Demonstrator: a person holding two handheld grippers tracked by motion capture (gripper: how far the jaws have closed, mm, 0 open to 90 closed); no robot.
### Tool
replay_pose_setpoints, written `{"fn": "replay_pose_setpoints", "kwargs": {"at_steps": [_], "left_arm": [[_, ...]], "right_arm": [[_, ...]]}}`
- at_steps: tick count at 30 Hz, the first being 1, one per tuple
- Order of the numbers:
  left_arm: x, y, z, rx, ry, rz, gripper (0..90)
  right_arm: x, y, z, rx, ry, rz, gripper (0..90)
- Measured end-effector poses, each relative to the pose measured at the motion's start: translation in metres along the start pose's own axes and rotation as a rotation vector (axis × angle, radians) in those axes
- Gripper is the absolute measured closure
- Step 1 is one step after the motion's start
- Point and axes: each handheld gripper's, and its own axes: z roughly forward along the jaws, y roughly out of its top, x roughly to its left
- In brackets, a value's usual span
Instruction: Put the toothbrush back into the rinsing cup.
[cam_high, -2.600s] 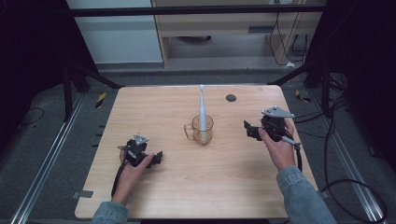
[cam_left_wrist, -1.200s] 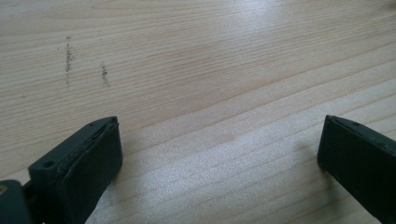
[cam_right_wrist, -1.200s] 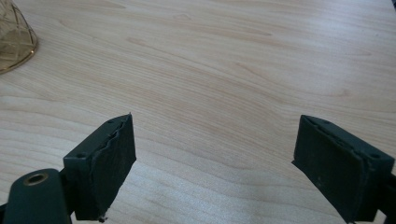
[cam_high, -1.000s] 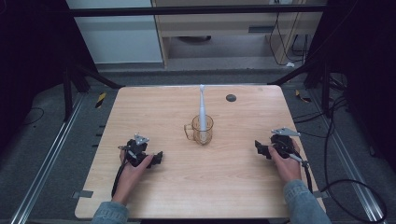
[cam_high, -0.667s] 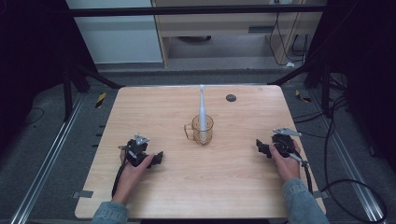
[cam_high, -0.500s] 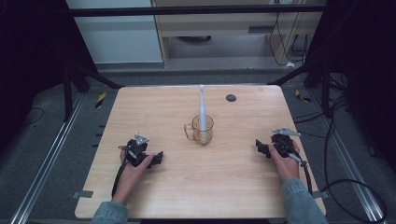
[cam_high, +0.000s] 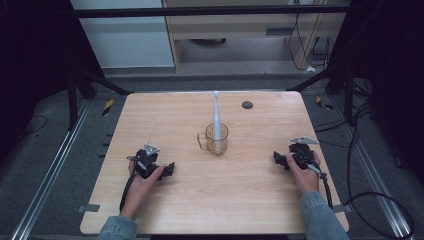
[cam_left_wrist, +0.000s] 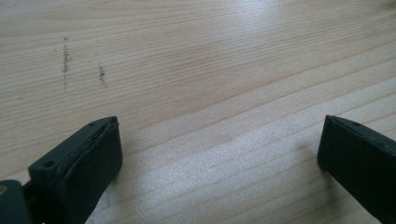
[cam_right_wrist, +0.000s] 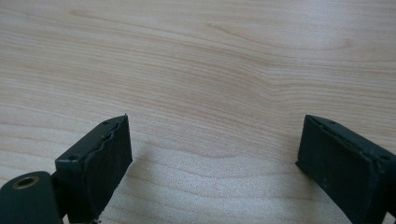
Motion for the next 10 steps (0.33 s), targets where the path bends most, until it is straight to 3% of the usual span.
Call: {"fn": "replay_pose_setpoints", "kwargs": {"at_steps": [3, 10], "left_arm": [[0.0000, 0.0000, 0.0000, 0.000, 0.000, 0.000, 0.0], [0.0001, 0.0000, -0.0001, 0.001, 0.000, 0.001, 0.0]], "right_arm": [[0.0061, 0.0005, 0.0018, 0.018, -0.023, -0.047, 8.6], [0.0084, 0.0008, 0.0025, 0.019, -0.028, -0.039, 8.3]]}}
